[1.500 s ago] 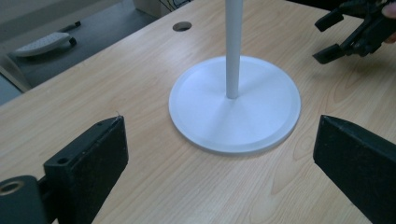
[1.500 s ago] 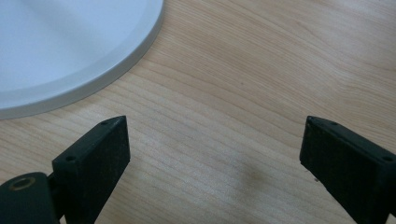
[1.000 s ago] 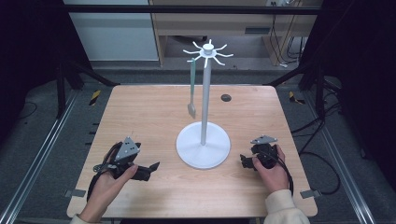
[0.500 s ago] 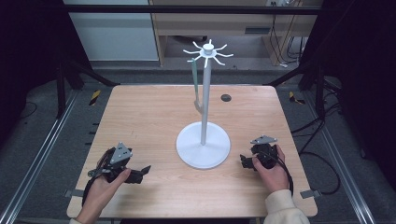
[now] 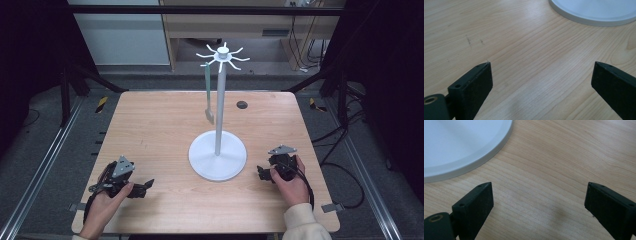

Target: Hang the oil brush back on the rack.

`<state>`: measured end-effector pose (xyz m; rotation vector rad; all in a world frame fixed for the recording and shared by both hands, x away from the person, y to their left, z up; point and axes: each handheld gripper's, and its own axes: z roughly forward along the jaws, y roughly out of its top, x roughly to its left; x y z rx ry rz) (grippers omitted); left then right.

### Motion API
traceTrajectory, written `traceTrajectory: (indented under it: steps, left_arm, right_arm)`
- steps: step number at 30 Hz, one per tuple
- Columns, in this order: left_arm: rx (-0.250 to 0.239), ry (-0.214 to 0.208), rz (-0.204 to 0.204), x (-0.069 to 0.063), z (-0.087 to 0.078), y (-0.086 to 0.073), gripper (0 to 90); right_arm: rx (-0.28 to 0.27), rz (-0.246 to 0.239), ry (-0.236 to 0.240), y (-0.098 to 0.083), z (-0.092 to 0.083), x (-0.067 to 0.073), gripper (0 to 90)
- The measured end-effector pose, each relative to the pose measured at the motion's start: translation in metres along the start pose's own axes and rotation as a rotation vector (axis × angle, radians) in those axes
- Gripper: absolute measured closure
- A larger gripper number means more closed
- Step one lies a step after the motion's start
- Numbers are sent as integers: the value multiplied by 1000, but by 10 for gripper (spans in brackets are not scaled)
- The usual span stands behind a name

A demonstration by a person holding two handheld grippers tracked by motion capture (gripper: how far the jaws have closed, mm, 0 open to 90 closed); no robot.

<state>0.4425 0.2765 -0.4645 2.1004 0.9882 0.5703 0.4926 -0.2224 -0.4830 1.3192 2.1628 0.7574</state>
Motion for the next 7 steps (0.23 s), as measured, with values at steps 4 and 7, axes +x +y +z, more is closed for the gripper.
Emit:
traceTrajectory:
  steps: [4, 7]
  left_arm:
    - [-8, 26, -12, 6, -1, -8, 34]
    - [0, 52, -17, 10, -3, -14, 34]
  right_arm:
    - [0, 0, 0, 0, 0, 0, 90]
    - [-3, -3, 2, 0, 0, 0, 90]
